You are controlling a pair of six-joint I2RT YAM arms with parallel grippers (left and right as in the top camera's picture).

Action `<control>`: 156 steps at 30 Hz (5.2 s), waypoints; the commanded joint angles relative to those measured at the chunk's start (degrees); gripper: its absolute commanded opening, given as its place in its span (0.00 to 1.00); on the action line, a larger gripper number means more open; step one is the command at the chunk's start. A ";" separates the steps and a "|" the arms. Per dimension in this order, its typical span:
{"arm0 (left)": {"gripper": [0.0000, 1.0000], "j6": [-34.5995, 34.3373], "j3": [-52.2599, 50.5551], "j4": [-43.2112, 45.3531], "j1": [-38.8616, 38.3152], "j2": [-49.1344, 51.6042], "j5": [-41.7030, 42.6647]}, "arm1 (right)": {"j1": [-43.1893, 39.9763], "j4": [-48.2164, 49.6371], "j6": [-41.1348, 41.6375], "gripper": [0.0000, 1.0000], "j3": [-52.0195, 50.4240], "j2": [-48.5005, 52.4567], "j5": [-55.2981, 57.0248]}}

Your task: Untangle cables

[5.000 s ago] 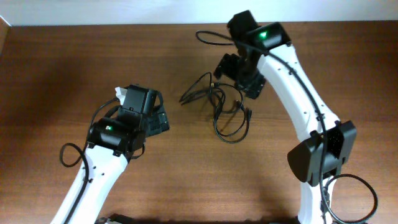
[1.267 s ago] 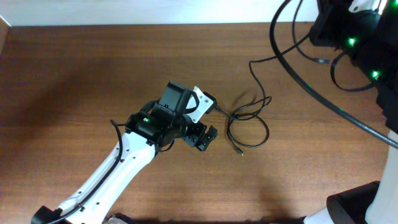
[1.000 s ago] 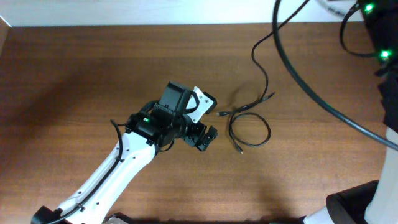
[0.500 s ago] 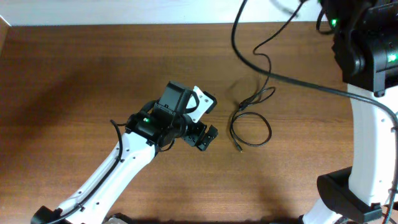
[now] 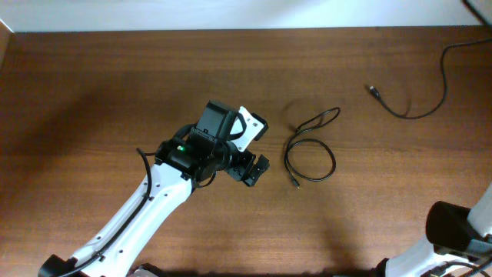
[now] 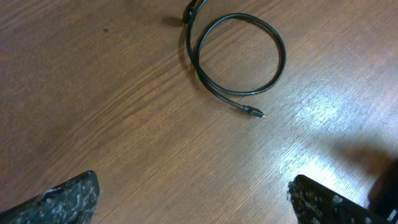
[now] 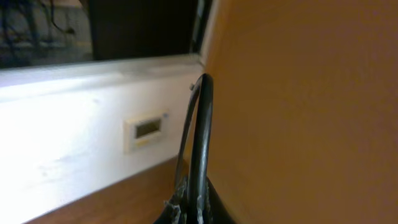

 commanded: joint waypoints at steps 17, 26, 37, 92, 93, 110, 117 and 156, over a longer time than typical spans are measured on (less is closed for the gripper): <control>0.99 -0.55 0.02 0.07 -0.04 0.07 -0.37 | -20.17 13.46 12.35 0.04 -46.86 0.90 -17.73; 0.99 -0.55 0.02 0.07 -0.04 0.07 -0.37 | -20.17 15.91 17.29 0.44 -57.02 5.31 -17.94; 0.99 -0.55 0.02 0.07 -0.04 0.07 -0.37 | -14.56 8.90 8.13 0.71 -57.02 5.31 -45.16; 0.99 -0.55 0.02 0.07 -0.04 0.09 -0.37 | 38.51 12.35 11.30 0.62 -77.42 5.40 -37.35; 0.99 -0.55 0.02 0.07 -0.04 0.09 -0.37 | 38.51 12.57 11.30 0.62 -78.03 5.42 -37.35; 0.99 -0.55 0.02 0.07 -0.04 0.07 -0.37 | 24.83 12.07 11.23 0.56 -82.40 5.42 -24.90; 0.99 -0.55 0.02 0.07 -0.04 0.07 -0.37 | 24.83 13.40 11.28 0.04 -82.40 5.42 -24.92; 0.99 -0.55 0.02 0.07 -0.04 0.09 -0.37 | -2.80 32.02 13.62 0.99 -49.70 16.90 -22.56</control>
